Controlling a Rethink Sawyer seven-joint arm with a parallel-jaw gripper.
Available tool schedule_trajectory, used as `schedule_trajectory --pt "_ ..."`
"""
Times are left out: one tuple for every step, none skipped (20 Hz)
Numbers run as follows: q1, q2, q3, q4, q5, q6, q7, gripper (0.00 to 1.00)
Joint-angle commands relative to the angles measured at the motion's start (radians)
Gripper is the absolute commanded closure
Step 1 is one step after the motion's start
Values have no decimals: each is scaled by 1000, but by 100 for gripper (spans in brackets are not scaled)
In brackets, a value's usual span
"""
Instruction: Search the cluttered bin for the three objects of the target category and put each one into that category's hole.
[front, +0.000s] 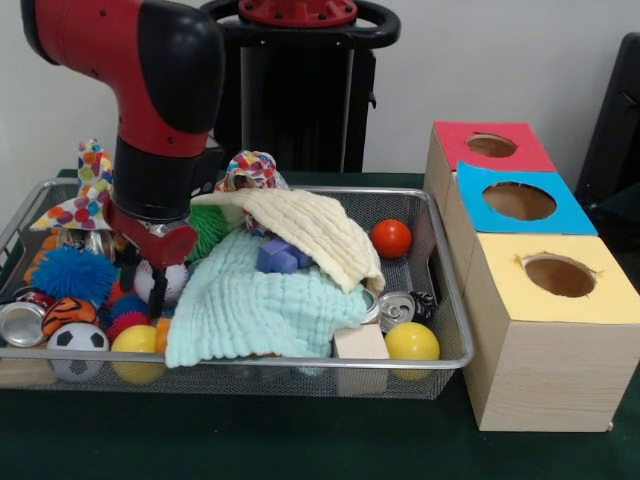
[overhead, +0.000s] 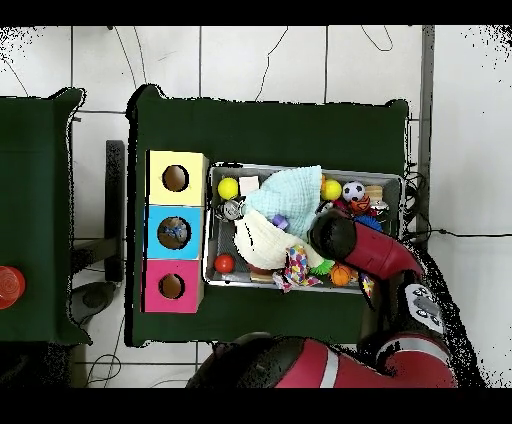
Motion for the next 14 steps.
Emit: schedule_trajectory --pt "37 -8 96 -44 76 133 139 0" --pt "29 -8 113 -40 84 119 141 0" --pt "28 -7 120 -39 90 111 143 0" --pt "14 -9 147 -30 103 96 145 0" --pt "9 -11 161 -21 116 94 152 0" --pt "-7 -23 188 -10 122 104 139 0" --pt "-18 -28 204 -4 125 111 129 0" --pt "-51 -36 240 4 120 125 95 0" --pt "-64 -36 255 5 119 127 81 0" --pt "-86 -27 278 3 113 122 61 0" --pt "-96 -18 291 0 108 111 53 0" --pt "-111 2 312 -9 101 87 46 0" --pt "-120 12 328 -12 97 74 46 0" --pt "-127 28 342 -15 95 51 54 0"
